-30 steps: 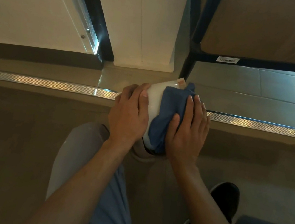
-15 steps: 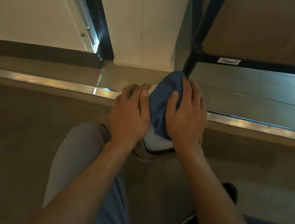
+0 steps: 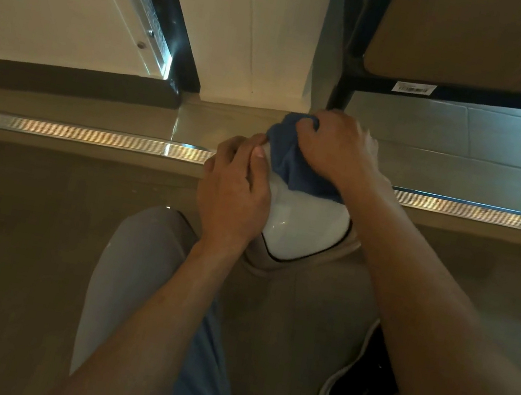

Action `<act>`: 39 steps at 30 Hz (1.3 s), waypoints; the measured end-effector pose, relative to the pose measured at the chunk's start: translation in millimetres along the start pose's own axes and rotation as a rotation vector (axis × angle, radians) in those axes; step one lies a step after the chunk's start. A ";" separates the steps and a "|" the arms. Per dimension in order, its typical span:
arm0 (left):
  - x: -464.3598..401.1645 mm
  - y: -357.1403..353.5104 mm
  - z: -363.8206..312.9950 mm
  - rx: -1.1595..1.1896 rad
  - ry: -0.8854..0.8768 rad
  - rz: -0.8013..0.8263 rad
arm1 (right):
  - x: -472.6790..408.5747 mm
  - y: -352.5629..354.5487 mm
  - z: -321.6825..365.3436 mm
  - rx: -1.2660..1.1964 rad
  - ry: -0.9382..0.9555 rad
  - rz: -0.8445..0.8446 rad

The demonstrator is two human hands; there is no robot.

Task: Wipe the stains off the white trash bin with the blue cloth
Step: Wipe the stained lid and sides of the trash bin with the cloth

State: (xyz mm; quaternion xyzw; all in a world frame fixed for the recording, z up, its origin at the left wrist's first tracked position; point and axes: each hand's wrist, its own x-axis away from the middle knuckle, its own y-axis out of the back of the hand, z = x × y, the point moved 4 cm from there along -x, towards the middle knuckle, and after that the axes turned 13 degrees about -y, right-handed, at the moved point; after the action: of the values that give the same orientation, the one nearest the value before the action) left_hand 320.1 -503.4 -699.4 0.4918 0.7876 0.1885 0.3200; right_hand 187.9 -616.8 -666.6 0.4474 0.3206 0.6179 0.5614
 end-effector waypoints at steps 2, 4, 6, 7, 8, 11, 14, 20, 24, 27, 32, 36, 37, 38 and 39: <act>0.5 -0.8 -0.5 0.007 0.006 -0.014 | 6.2 -3.1 -4.0 -0.049 0.054 -0.082; 0.7 -1.2 -0.1 0.004 0.024 -0.015 | 31.8 -13.9 -13.9 -0.108 0.089 -0.275; 0.6 -0.2 -0.6 -0.016 0.036 -0.017 | 64.0 -30.1 -26.2 -0.169 0.086 -0.416; 1.1 0.0 -1.7 -0.024 0.033 -0.017 | 77.0 -37.7 -32.5 -0.168 0.079 -0.462; 1.5 0.4 -2.8 -0.033 0.024 -0.016 | 84.8 -43.6 -37.2 -0.154 0.082 -0.489; 1.3 0.7 -1.1 -0.036 0.028 -0.023 | 77.3 -39.9 -33.5 -0.130 0.081 -0.437; 2.9 -0.5 -3.4 -0.025 0.039 -0.026 | 49.9 -18.4 -15.4 -0.042 0.040 -0.320; 3.5 -2.6 -4.0 0.000 0.063 -0.047 | 1.4 2.5 -2.8 -0.007 0.010 -0.029; 2.5 -3.1 -2.2 0.006 0.065 -0.043 | 50.8 -21.5 -22.1 -0.080 0.112 -0.357; 3.2 -3.4 -2.3 -0.014 0.064 -0.030 | 79.4 -41.2 -37.7 -0.114 0.117 -0.454; 3.8 -3.5 -2.6 -0.031 0.039 -0.029 | 55.7 -23.9 -26.7 -0.112 0.082 -0.349; 3.9 -4.1 -2.5 0.002 0.040 -0.043 | 14.7 -1.8 -12.4 -0.027 0.020 -0.143; 3.7 -3.1 -1.5 0.004 0.044 -0.046 | 10.1 -0.5 -8.4 -0.012 0.041 -0.093; 3.3 -2.1 -0.5 0.004 0.047 -0.047 | 10.0 -0.4 -4.9 0.005 0.090 -0.074; 3.1 -1.4 -0.2 0.004 0.047 -0.046 | 13.6 -1.5 -3.2 0.018 0.163 -0.088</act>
State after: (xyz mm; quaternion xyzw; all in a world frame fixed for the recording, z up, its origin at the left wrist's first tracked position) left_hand 318.1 -501.3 -701.1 0.4696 0.8063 0.1910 0.3049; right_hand 185.9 -602.9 -666.7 0.3861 0.3903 0.6243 0.5558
